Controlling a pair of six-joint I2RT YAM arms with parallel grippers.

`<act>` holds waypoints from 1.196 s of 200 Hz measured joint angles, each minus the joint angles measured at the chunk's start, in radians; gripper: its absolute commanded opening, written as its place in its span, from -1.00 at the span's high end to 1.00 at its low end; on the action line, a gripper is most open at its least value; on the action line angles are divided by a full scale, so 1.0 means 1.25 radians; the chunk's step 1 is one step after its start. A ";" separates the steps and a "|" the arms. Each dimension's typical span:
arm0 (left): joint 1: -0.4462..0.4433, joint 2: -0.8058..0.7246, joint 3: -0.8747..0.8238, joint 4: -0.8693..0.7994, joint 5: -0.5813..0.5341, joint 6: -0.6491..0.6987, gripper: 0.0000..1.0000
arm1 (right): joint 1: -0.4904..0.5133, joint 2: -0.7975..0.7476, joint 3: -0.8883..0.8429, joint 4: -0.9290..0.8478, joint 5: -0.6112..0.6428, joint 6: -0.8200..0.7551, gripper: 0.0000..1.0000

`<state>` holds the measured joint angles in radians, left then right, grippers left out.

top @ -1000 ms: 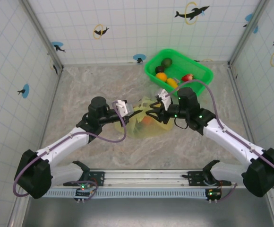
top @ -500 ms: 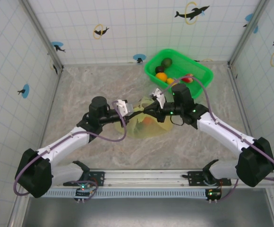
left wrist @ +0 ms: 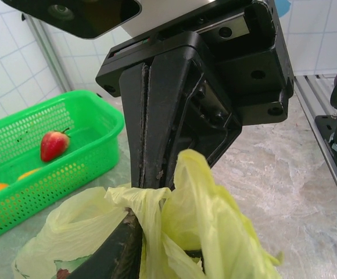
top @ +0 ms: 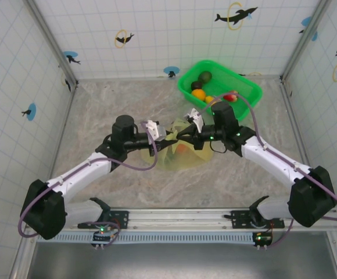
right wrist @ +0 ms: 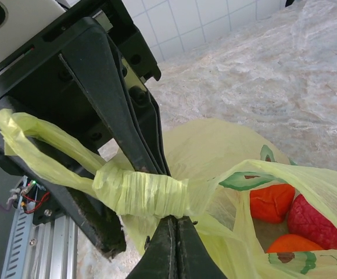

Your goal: Place the fake fruits into the plastic bag and tie a complex knot

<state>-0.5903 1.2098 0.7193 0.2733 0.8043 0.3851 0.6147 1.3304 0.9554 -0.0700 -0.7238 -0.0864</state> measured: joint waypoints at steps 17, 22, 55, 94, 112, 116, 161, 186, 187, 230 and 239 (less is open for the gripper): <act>0.000 0.007 0.014 -0.020 0.001 0.001 0.38 | -0.003 0.000 0.000 0.000 0.001 -0.001 1.00; 0.000 0.008 0.017 -0.025 0.000 0.002 0.38 | -0.003 0.000 0.000 0.000 0.000 -0.001 1.00; 0.000 0.008 0.022 -0.042 -0.013 0.003 0.32 | -0.004 0.000 0.000 0.001 -0.019 -0.003 1.00; 0.009 0.008 0.022 -0.039 -0.031 -0.019 0.27 | 0.001 0.000 0.000 0.029 -0.046 -0.007 1.00; 0.012 0.008 0.022 -0.039 -0.027 -0.021 0.32 | 0.000 0.000 0.000 0.035 -0.048 -0.007 1.00; 0.012 0.008 0.022 -0.040 -0.025 -0.021 0.34 | 0.000 0.000 0.000 0.035 -0.048 -0.007 1.00; 0.013 0.012 0.027 -0.079 -0.002 -0.009 0.91 | -0.002 -0.001 0.000 0.037 -0.047 -0.008 1.00; 0.017 0.020 0.034 -0.091 0.002 0.002 1.00 | -0.003 -0.001 0.000 0.036 -0.044 -0.009 0.79; 0.017 0.020 0.034 -0.092 0.002 0.003 1.00 | -0.003 -0.001 0.000 0.036 -0.043 -0.009 0.77; 0.017 0.022 0.045 -0.112 -0.003 0.028 1.00 | -0.011 -0.030 0.005 0.017 -0.025 -0.016 0.02; 0.017 0.022 0.047 -0.117 -0.005 0.031 1.00 | -0.017 -0.046 0.005 0.014 -0.023 -0.015 -0.03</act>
<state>-0.5686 1.2373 0.7776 0.1268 0.7986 0.4232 0.5934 1.2728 0.9623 -0.0525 -0.7532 -0.1055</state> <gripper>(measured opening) 0.047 0.483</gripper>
